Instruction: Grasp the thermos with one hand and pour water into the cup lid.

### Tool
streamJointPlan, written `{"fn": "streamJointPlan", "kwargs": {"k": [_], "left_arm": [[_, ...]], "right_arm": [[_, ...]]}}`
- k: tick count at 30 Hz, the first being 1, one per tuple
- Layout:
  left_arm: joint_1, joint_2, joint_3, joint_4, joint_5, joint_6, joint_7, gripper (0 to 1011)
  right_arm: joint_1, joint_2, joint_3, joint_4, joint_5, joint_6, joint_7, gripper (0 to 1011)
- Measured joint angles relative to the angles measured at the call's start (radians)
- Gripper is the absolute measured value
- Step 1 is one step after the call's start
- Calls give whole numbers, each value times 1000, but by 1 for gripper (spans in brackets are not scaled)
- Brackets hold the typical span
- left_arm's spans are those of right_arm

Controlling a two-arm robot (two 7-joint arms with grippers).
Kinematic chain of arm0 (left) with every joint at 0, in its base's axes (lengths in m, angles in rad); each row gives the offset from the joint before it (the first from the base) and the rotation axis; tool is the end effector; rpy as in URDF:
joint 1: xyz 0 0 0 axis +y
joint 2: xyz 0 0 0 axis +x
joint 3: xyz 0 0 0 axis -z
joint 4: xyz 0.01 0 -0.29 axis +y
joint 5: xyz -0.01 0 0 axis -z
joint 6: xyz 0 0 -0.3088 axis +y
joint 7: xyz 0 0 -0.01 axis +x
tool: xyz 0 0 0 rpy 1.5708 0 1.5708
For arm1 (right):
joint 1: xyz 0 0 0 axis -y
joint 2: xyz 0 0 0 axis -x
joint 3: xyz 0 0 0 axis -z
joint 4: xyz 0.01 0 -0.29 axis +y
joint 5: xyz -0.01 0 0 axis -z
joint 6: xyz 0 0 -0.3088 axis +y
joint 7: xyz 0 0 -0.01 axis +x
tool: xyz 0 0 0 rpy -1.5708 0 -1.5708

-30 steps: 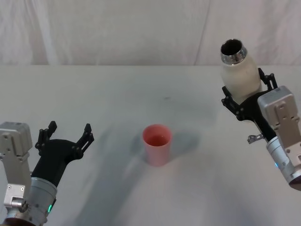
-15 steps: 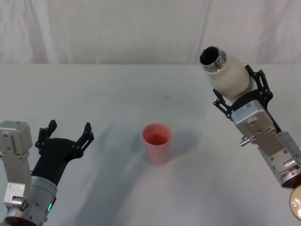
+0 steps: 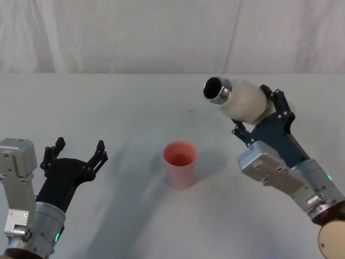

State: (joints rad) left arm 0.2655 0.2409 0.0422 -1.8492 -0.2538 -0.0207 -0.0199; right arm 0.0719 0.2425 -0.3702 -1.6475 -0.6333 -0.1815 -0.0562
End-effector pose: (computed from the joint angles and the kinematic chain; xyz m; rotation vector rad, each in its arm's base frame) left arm 0.2529 0.0375 -0.2853 -0.0380 0.0142 1.4460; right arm 0.3261 0.0505 -0.2721 -0.3076 -0.9149 -1.1008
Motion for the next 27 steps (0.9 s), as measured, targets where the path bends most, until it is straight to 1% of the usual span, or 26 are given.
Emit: {"fn": "streamJointPlan", "kwargs": {"k": [4,10,14,22,27], "left_arm": [[0,0,0,0,0,0,0,1001],[0,0,0,0,0,0,0,1001],[0,0,0,0,0,0,0,1001],[0,0,0,0,0,0,0,1001],[0,0,0,0,0,0,0,1001]], "right_arm": [[11,14,-21,15,-38,3,-8,951],[24,28,-41,22,-64,25,1,951],[40,45,-56,24,-73,50,37,951],[82,70,-86,38,-93,80,93,951],[101,79,-102,45,-108,97,104,951]]}}
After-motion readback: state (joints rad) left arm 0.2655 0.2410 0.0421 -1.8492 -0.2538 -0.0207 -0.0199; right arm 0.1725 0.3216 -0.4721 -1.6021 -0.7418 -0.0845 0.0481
